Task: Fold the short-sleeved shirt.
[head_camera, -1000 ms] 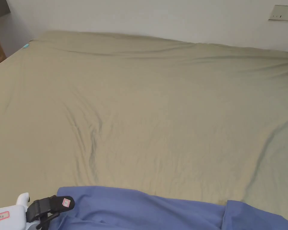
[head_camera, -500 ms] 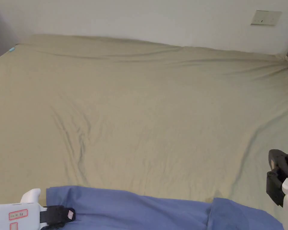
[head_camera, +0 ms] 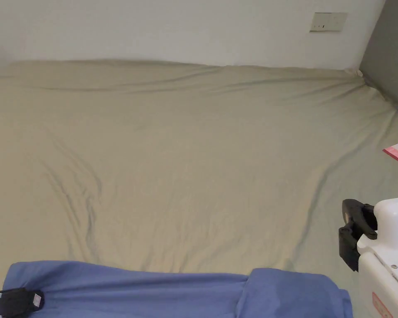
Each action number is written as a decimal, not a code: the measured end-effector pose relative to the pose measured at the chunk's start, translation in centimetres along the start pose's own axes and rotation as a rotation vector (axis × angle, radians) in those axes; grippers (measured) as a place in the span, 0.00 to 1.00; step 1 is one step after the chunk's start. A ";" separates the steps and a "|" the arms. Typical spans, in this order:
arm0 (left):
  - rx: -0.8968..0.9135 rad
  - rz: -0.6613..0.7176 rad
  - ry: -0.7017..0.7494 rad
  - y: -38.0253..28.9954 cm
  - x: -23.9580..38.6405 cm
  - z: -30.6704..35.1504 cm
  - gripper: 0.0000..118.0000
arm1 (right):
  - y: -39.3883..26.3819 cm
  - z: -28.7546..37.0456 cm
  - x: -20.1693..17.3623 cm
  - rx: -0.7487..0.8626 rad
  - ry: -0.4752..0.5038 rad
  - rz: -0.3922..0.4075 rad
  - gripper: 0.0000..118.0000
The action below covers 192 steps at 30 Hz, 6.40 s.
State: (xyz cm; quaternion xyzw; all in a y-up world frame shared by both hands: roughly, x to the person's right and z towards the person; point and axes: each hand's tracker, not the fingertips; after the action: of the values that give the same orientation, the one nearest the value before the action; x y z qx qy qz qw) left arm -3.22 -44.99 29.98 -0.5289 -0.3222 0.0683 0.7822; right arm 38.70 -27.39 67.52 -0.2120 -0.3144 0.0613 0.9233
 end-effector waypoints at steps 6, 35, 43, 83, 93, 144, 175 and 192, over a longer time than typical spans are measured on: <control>-0.033 0.009 0.010 0.1 4.5 1.2 0.07 | 0.0 0.0 0.2 0.000 0.007 -0.018 0.02; -0.163 -0.034 -0.365 -4.7 22.4 -10.4 0.73 | -2.7 1.1 5.2 -0.042 -0.027 -0.118 0.02; 0.105 -0.429 -0.003 -6.2 22.8 -7.0 0.00 | -2.4 1.4 4.8 -0.028 -0.015 -0.125 0.02; -0.027 0.211 -0.449 -3.5 4.7 -8.2 1.00 | -1.0 1.8 3.1 -0.038 0.048 -0.079 0.02; -0.244 0.425 -0.661 -6.3 9.9 -12.2 0.73 | -1.0 1.6 2.1 -0.060 0.080 -0.063 0.02; -0.210 -0.415 0.095 -6.6 28.4 -13.6 0.08 | -1.5 1.8 2.3 -0.085 0.104 -0.071 0.02; 0.045 -0.630 0.063 -12.6 30.6 -16.6 0.00 | -1.7 1.9 2.4 -0.106 0.098 -0.067 0.02; 0.150 -0.671 -0.167 -14.4 26.9 -7.4 0.00 | -2.3 -2.8 -1.8 -0.127 0.248 -0.071 0.02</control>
State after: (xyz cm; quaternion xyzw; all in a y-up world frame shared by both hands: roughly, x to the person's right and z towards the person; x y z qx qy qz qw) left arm 18.74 -44.92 52.41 -0.3273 -0.5350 -0.1258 0.7686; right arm 38.92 -30.94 65.50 -0.2649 -0.2086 -0.0181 0.9413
